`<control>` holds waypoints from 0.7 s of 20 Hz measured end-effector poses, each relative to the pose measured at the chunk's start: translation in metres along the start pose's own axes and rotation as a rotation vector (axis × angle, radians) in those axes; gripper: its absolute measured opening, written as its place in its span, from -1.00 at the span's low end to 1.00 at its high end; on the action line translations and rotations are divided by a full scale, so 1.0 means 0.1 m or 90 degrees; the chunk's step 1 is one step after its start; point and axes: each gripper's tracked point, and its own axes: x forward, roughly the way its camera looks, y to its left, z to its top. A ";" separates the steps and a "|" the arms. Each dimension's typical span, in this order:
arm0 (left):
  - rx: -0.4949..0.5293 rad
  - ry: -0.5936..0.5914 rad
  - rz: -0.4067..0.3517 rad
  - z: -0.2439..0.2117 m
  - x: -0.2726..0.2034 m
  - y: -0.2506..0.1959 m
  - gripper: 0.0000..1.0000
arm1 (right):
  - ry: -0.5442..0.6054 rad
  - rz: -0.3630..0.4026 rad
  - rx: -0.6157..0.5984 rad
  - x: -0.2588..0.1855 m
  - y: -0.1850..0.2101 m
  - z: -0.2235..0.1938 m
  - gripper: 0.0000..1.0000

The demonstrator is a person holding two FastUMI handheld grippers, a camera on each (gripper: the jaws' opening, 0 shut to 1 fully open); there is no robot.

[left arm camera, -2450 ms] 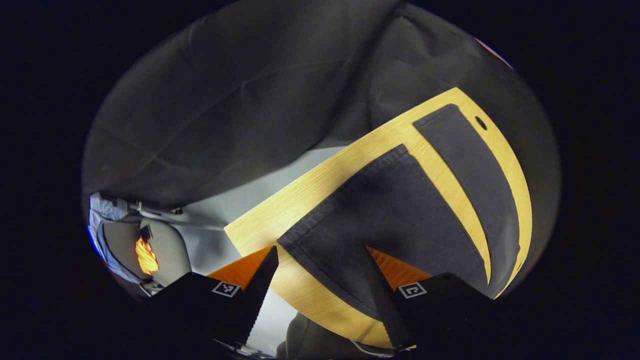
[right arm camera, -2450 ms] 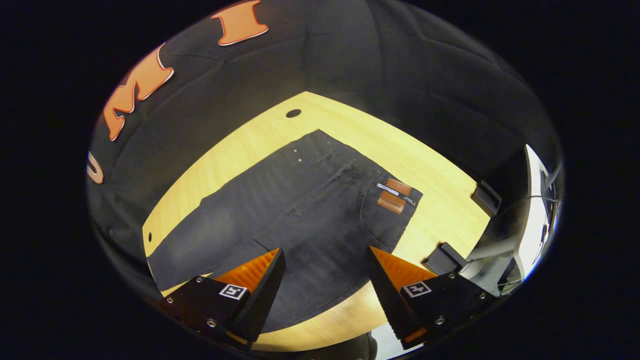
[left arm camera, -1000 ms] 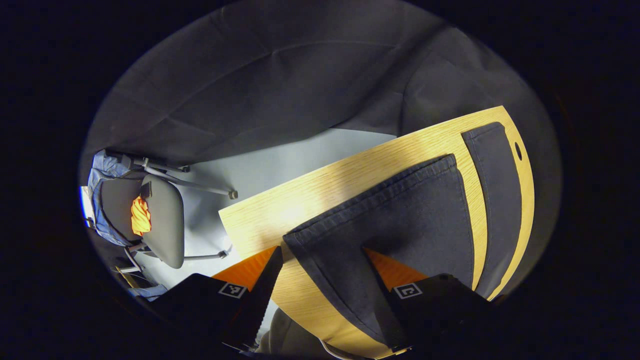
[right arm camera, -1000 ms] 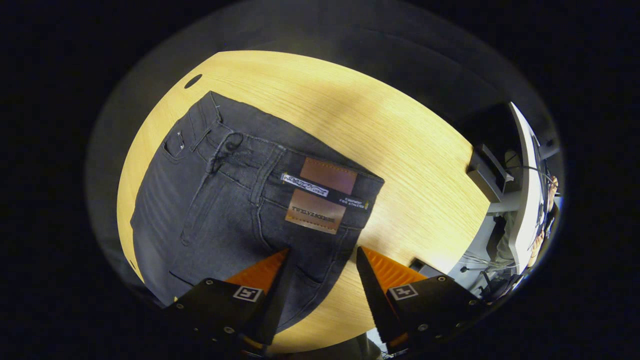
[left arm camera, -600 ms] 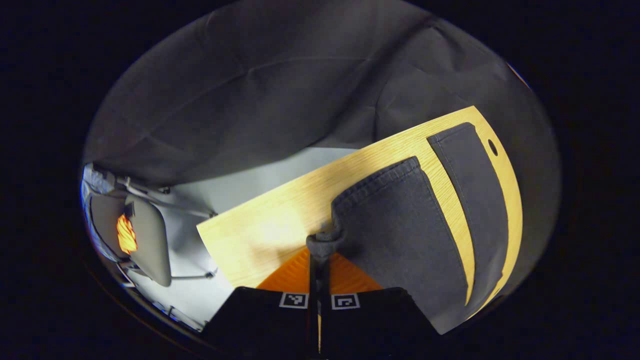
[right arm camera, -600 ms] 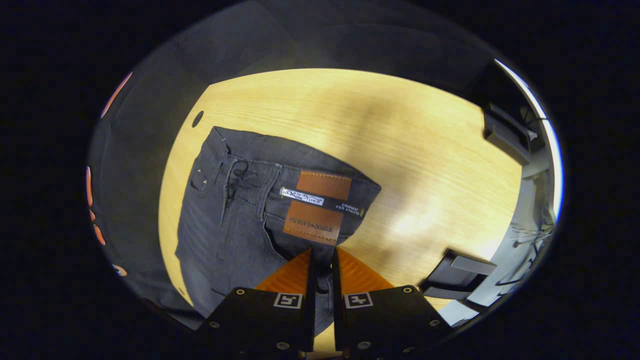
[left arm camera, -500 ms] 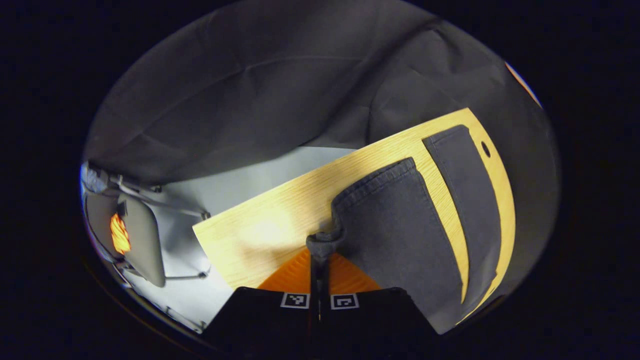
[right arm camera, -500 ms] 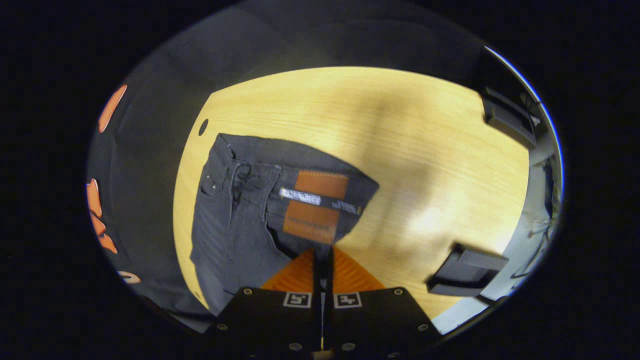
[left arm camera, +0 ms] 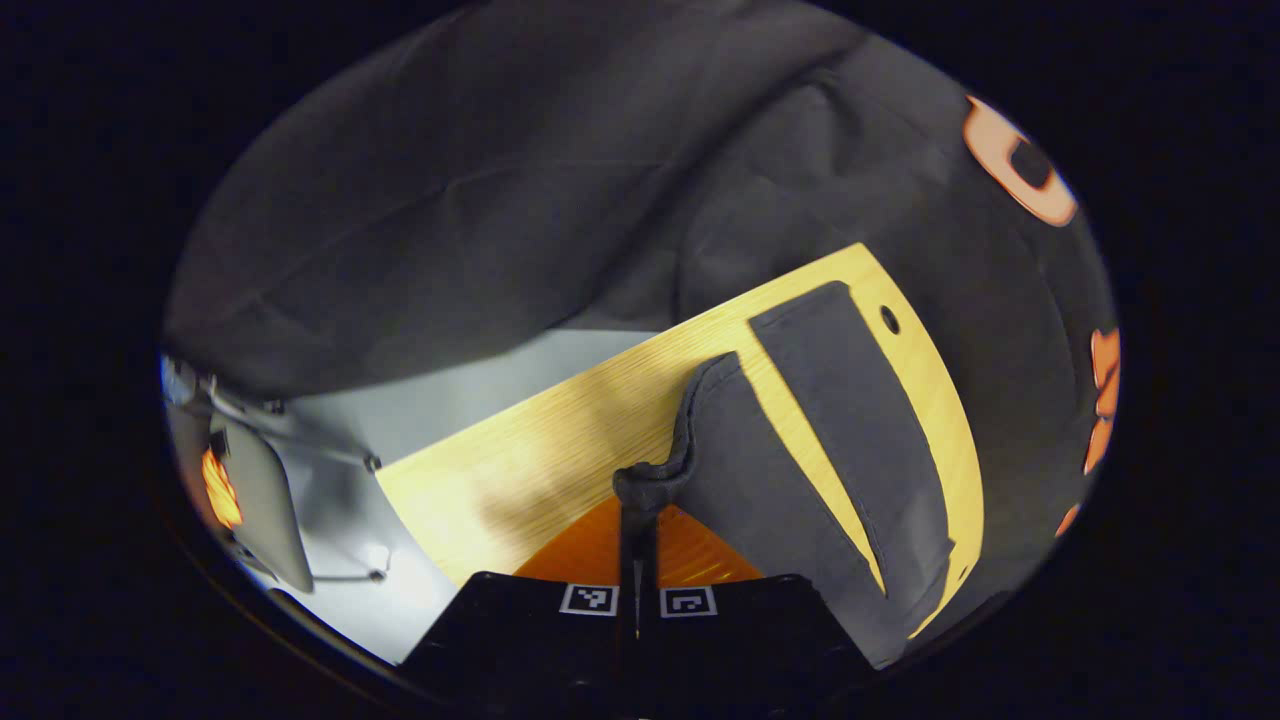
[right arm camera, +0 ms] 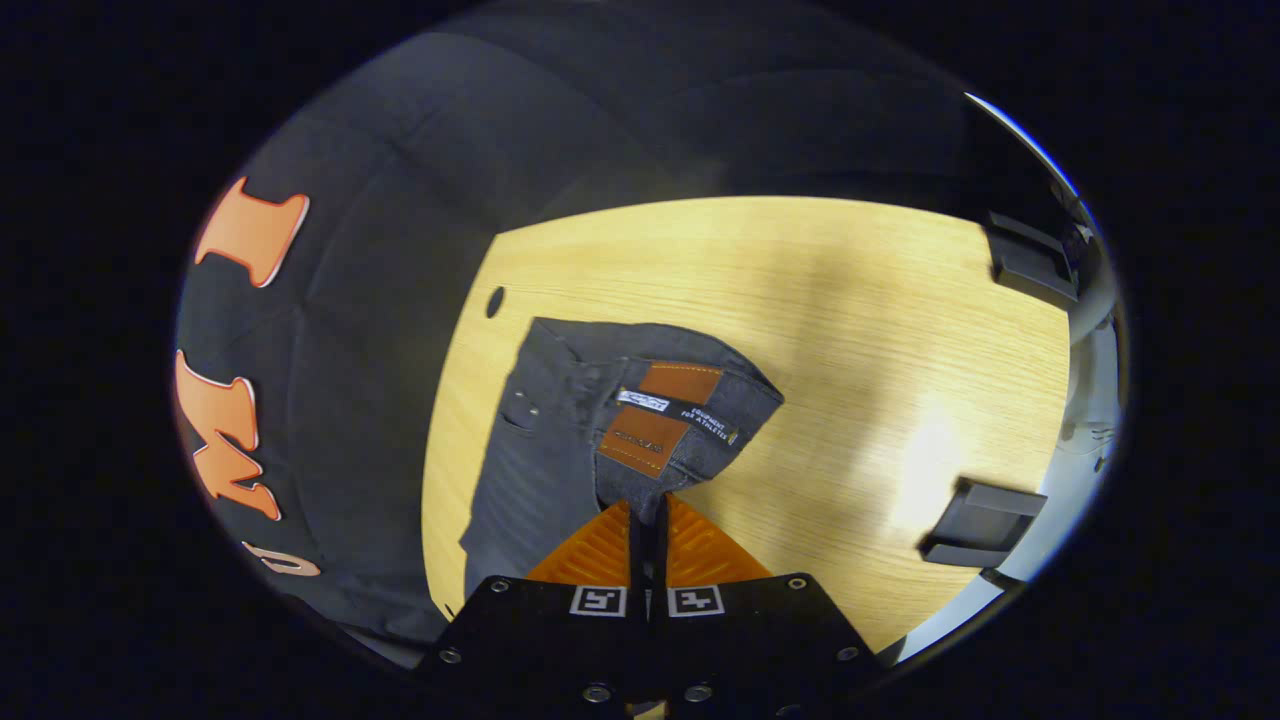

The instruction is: Grasp the waist and the cuffs of the jeans and fold them to make the two legs overlap; first hold the waist and fold one-third of the jeans toward the cuffs, then hold the cuffs and fold the remaining one-third in the same direction to finish folding.

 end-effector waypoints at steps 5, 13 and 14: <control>0.039 -0.049 -0.059 0.47 -0.18 -0.58 -0.98 | -0.009 0.015 -0.022 -0.13 0.28 0.07 -0.98; -0.065 -0.039 -0.066 0.91 -0.16 -0.70 -0.98 | -0.019 0.031 0.030 -0.30 0.55 0.10 -0.99; -0.060 -0.024 -0.055 0.92 -0.10 -0.69 -0.96 | -0.015 0.019 0.022 -0.31 0.52 0.08 -0.98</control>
